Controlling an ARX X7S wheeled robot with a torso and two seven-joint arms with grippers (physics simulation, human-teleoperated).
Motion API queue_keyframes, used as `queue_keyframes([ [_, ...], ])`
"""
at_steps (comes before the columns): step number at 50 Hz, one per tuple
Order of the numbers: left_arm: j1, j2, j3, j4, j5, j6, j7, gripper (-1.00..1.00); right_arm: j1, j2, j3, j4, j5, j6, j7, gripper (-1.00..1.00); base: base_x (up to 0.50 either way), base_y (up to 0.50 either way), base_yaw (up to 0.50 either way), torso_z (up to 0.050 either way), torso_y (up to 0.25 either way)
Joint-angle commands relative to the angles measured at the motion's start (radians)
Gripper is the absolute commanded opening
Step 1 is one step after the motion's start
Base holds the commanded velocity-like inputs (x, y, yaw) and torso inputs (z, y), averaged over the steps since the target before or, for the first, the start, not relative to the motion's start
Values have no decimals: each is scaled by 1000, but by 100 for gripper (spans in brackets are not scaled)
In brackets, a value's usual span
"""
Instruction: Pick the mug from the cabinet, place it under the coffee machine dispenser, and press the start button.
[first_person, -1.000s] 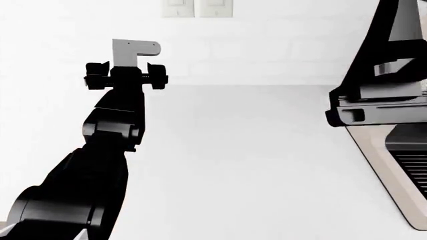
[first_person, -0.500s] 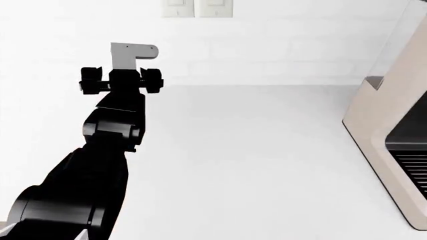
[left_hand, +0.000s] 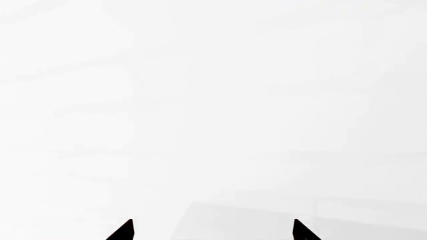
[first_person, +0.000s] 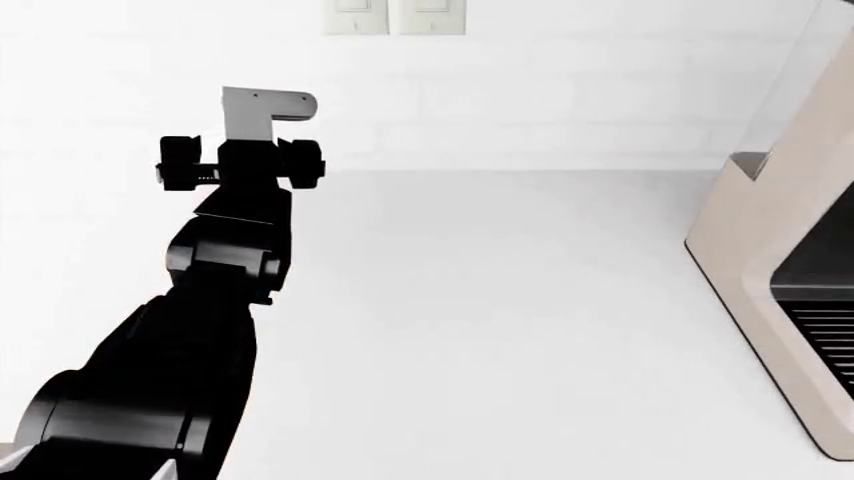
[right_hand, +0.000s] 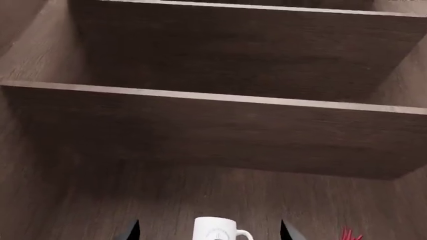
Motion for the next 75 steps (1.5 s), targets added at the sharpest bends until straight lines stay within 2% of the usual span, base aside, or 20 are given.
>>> queue_keyframes([
  [1, 0, 0, 5, 0, -1, -11, 0, 100, 0, -138, 81, 216, -14, 147, 1, 100, 0, 0, 0, 0, 0],
  [26, -2, 1, 5, 0, -1, -31, -1, 100, -26, -317, 14, 753, -201, 296, -238, 100, 0, 0, 0, 0, 0],
  [39, -2, 1, 6, 0, -1, -31, -1, 100, -95, -370, -20, 937, -268, 292, -378, 100, 0, 0, 0, 0, 0],
  [67, -3, 1, 12, 0, -1, -29, 0, 100, -165, -419, -74, 1101, -344, 297, -519, 100, 0, 0, 0, 0, 0],
  [75, -1, 1, 13, 0, -1, -26, 0, 100, -174, -406, -82, 1119, -354, 307, -512, 100, 0, 0, 0, 0, 0],
])
